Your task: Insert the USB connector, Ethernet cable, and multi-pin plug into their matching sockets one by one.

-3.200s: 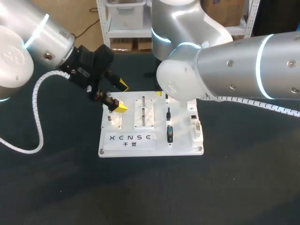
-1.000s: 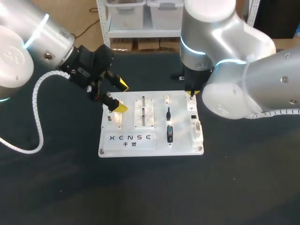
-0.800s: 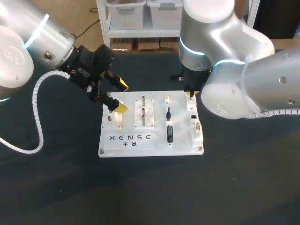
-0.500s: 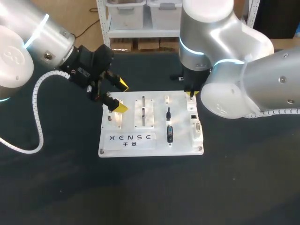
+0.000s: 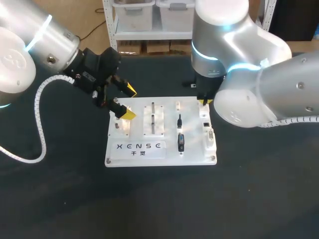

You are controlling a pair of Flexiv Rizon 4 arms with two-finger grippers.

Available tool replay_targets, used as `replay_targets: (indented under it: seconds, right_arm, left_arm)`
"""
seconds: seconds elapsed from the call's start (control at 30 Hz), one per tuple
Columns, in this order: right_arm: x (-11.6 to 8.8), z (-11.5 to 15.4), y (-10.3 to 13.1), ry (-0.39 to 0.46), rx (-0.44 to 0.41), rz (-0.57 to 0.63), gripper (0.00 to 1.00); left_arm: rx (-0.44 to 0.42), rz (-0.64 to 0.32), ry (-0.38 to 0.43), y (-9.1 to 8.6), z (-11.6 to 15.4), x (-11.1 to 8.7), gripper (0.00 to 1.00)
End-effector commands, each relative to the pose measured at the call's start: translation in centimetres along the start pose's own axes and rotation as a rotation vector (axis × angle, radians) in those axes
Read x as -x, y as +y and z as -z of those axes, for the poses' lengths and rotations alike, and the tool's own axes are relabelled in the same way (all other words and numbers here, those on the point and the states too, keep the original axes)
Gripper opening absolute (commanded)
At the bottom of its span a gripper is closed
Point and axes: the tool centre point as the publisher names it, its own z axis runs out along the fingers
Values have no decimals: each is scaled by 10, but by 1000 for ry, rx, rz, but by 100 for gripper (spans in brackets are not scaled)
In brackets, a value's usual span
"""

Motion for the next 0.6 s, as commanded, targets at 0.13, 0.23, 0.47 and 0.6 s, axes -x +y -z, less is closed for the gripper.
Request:
replay_targets:
  seconds: [0.13,0.23,0.47,0.6]
  right_arm:
    - [0,-20,-3,20,-7,-25,0]
    - [0,-22,0,27,-4,-27,0]
    - [2,5,10,-36,2,-16,100]
    - [4,31,21,-94,0,-6,100]
  left_arm:
    - [2,-2,-2,-1,0,-1,100]
    - [2,-2,-2,-1,0,-1,100]
    - [2,-2,-2,-1,0,-1,100]
    - [2,-2,-2,-1,0,-1,100]
